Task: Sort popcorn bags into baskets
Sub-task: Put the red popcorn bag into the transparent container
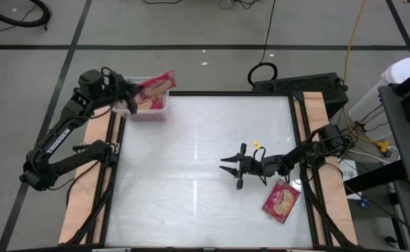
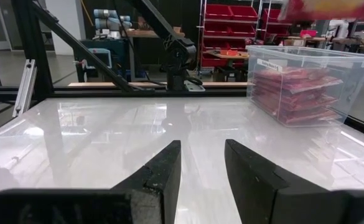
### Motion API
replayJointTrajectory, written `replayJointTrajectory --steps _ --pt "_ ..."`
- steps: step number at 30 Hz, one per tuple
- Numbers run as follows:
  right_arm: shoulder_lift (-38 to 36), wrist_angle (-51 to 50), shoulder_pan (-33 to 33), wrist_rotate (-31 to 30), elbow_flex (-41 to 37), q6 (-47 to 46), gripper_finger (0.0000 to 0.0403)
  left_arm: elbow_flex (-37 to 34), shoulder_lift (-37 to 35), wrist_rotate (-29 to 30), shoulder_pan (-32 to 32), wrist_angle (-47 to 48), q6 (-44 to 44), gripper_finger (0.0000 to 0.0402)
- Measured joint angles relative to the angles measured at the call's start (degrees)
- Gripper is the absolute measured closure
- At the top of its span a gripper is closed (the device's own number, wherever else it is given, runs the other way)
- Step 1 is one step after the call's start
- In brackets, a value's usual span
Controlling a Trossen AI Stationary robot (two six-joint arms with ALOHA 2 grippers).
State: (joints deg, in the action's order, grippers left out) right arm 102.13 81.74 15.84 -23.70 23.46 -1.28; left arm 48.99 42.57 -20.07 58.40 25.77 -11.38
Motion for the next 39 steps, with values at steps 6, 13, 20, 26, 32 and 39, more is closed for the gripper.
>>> replayJointTrajectory --steps 6,13,20,26,32,39 --pt "0.0 -0.33 0.0 0.0 0.0 0.0 0.0287 0.0 3.93 -7.92 0.14 -10.64 3.16 0.038" --pt "0.0 -1.08 0.0 0.02 0.0 0.33 0.0287 0.02 11.24 -7.93 2.78 -19.72 6.52 0.0383" --pt "0.0 -3.79 0.0 5.31 0.0 -0.6 0.0287 0.02 12.05 -3.18 7.29 -4.2 2.74 0.0376" --pt "0.0 -4.47 0.14 8.98 0.0 -1.09 0.0287 0.07 8.19 -3.66 9.79 5.42 0.28 0.0381" --pt "0.0 -4.49 0.37 8.94 0.0 -1.25 0.0287 0.07 0.46 -3.72 11.71 10.37 -0.67 0.0377" --pt "0.0 -4.43 0.37 8.91 0.0 -1.1 0.0287 0.07 -1.38 -2.71 11.71 16.04 -7.05 0.0381"
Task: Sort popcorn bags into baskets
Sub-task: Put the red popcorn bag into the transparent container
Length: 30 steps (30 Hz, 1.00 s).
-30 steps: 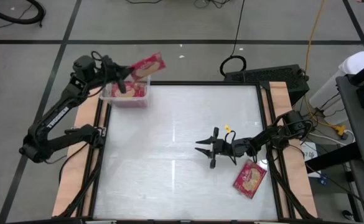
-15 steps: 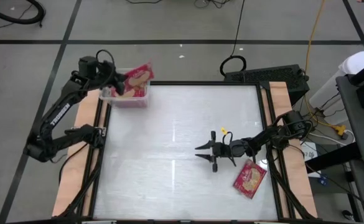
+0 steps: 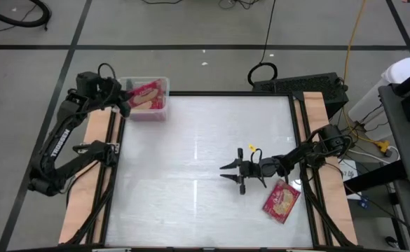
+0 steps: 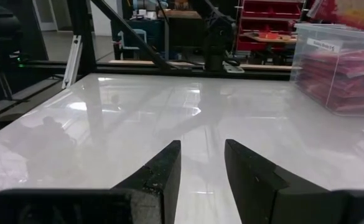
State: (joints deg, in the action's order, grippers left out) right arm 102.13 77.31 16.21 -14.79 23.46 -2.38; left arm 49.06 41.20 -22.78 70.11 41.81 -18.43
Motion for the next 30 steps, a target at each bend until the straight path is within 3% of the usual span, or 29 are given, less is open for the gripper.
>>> replayJointTrajectory --steps 8,20,25,30 --pt "0.0 0.01 -0.07 -0.04 0.0 1.7 0.0287 0.02 4.85 -0.07 -0.04 3.29 -5.08 0.0369" --pt "0.0 0.02 -0.09 -0.04 0.0 2.02 0.0287 0.02 5.1 2.23 -0.88 2.47 -4.94 0.0365" --pt "0.0 0.01 -0.09 -0.01 0.0 2.02 0.0287 0.02 6.14 8.32 -3.52 -0.04 -3.69 0.0347" --pt "0.0 0.02 -0.09 0.05 0.0 2.01 0.0287 0.01 8.07 17.0 -7.25 -2.37 -1.72 0.0285"
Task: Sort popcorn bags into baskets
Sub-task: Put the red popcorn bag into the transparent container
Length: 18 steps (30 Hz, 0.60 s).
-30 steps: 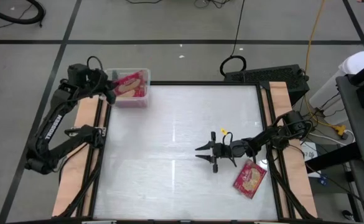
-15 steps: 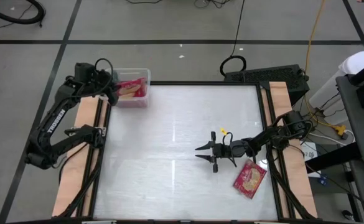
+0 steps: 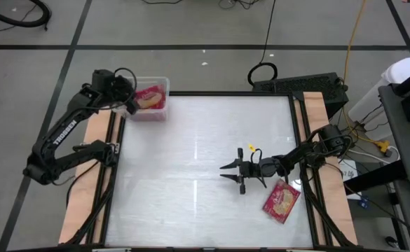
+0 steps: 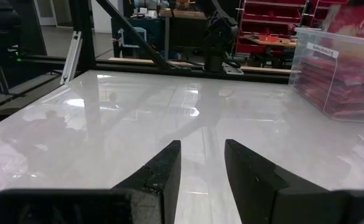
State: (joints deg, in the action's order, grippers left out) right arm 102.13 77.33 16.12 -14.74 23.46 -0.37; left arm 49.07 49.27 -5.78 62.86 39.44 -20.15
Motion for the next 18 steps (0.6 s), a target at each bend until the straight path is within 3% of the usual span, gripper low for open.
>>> replayJointTrajectory --steps 4,8,12,18 --pt "0.0 -0.02 0.02 0.02 0.0 -0.02 0.0287 -0.01 1.52 6.39 -2.6 -1.92 1.21 0.0237" --pt "0.0 -0.02 0.07 0.02 0.0 -0.02 0.0287 -0.01 2.57 10.51 -4.28 -6.03 1.87 0.022" --pt "0.0 -0.02 0.07 0.03 0.0 -0.02 0.0287 -0.01 3.97 9.61 -6.47 -9.71 2.96 0.0229" --pt "0.0 -0.02 0.09 0.03 0.0 -0.02 0.0287 -0.01 9.39 8.61 -10.32 -10.54 5.22 0.0276"
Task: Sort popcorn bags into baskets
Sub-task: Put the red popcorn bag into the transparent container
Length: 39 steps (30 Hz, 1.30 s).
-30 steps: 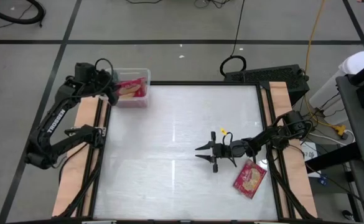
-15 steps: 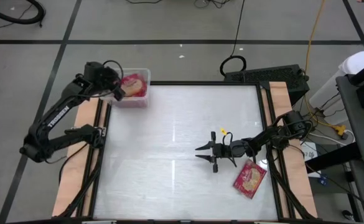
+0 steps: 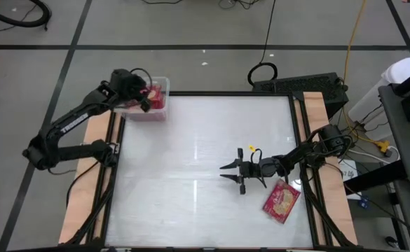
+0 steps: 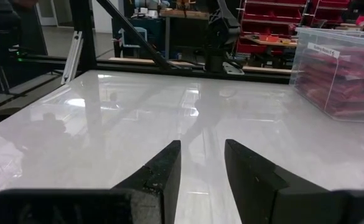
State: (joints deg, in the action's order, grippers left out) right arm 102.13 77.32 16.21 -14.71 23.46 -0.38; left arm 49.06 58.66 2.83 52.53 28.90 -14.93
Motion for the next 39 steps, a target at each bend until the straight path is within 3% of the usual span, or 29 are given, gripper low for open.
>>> replayJointTrajectory --steps 9,13,23,29,34,39 --pt "0.0 -0.02 0.0 -0.03 0.0 -0.02 0.0287 0.0 12.3 10.88 -0.59 -3.57 6.36 0.0329" --pt "0.0 -0.04 0.0 -0.03 0.0 -0.55 0.0287 0.0 14.4 10.22 -0.61 -2.52 8.24 0.0346" --pt "0.0 -0.87 0.0 -0.05 0.0 -1.95 0.0287 -0.02 11.49 8.31 -1.74 7.11 10.21 0.0397" --pt "0.0 -0.87 0.0 -0.08 0.0 -1.95 0.0287 -0.04 6.02 2.94 -1.84 7.17 12.65 0.0383" --pt "0.0 -0.87 0.0 -0.1 0.0 -1.69 0.0287 -0.04 1.69 4.75 -1.68 5.64 14.25 0.0395" --pt "0.0 -0.87 -0.07 -0.16 0.0 -0.55 0.0287 -0.02 2.73 4.83 -0.45 5.07 15.81 0.0391"
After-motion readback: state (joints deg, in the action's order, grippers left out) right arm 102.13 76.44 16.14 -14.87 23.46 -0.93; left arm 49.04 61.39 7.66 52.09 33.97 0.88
